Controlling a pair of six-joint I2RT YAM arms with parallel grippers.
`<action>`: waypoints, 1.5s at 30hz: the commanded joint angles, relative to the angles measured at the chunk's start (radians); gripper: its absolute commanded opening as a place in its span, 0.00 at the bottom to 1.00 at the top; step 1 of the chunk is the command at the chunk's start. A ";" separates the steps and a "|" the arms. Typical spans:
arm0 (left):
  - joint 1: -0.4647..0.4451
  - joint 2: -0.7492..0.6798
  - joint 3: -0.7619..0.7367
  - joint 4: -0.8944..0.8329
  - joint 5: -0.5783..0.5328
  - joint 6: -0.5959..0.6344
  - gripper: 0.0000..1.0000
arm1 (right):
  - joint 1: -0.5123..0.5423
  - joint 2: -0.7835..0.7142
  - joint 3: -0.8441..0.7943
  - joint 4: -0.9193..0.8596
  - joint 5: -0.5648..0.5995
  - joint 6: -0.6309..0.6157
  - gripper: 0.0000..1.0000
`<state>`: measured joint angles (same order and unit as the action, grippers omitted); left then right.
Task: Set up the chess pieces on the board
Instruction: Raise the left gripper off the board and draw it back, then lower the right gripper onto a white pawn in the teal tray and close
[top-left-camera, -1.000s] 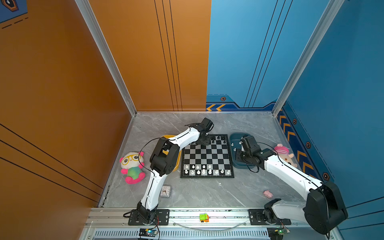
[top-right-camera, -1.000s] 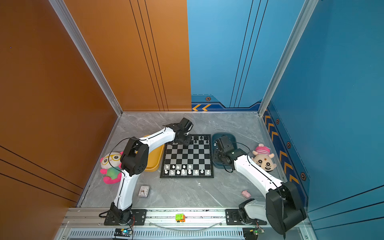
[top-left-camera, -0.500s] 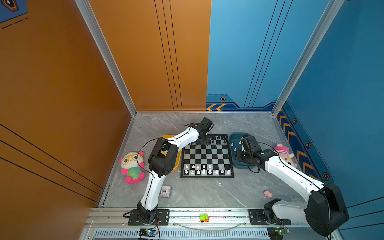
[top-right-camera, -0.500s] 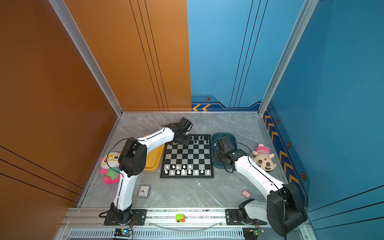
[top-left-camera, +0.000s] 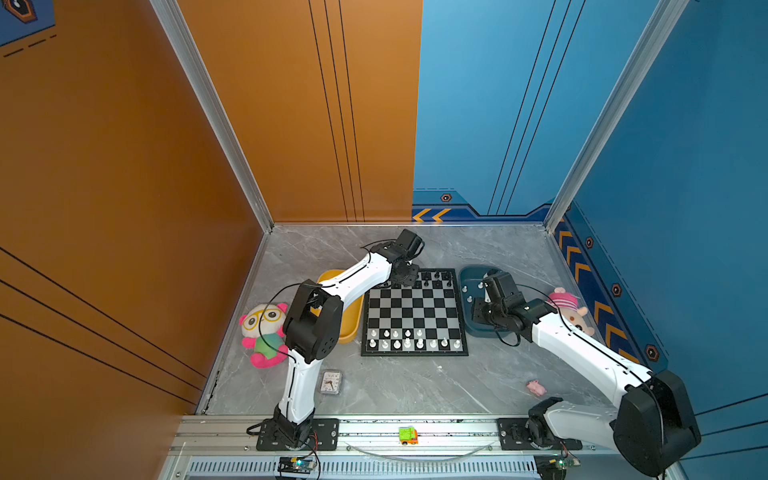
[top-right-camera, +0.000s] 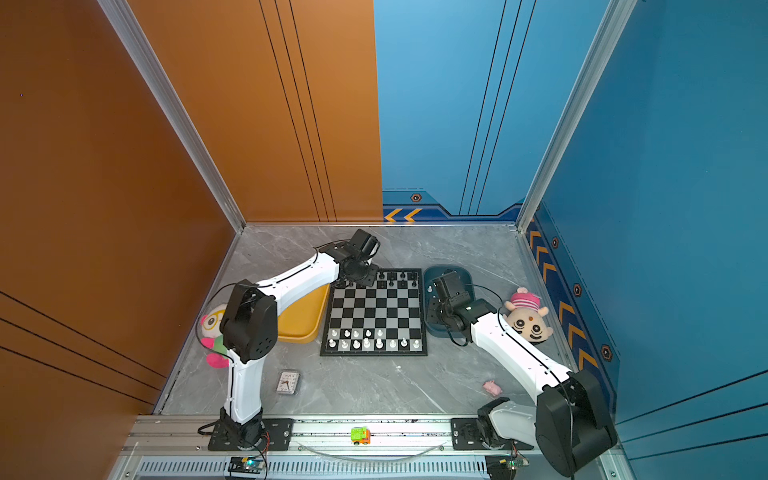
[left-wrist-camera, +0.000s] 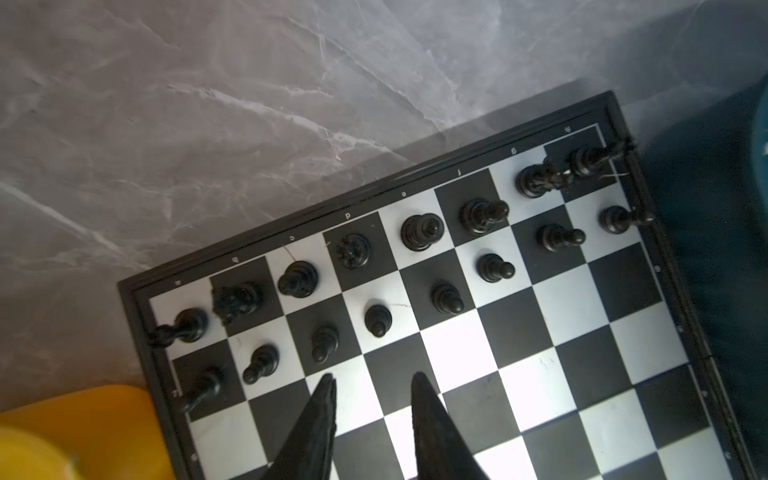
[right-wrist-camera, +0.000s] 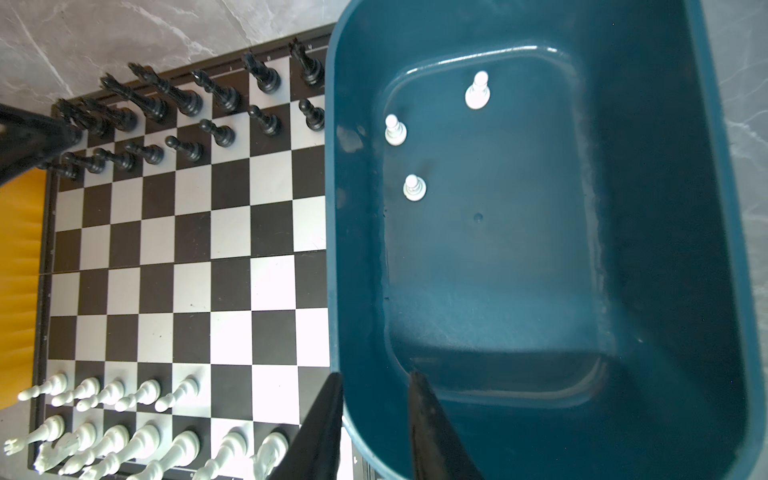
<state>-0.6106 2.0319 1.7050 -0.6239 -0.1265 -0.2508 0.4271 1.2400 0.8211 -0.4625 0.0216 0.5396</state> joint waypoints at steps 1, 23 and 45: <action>-0.009 -0.106 -0.045 0.004 -0.044 0.020 0.33 | 0.007 -0.025 0.015 -0.036 0.003 -0.001 0.30; 0.121 -0.773 -0.668 0.539 -0.142 0.074 0.47 | 0.017 -0.045 0.165 -0.220 0.166 -0.046 0.34; 0.181 -0.842 -0.856 0.839 -0.195 0.099 0.52 | -0.145 0.370 0.307 -0.097 0.013 -0.181 0.30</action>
<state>-0.4419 1.1889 0.8642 0.1318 -0.3111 -0.1310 0.2821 1.5715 1.0878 -0.5980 0.0700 0.3805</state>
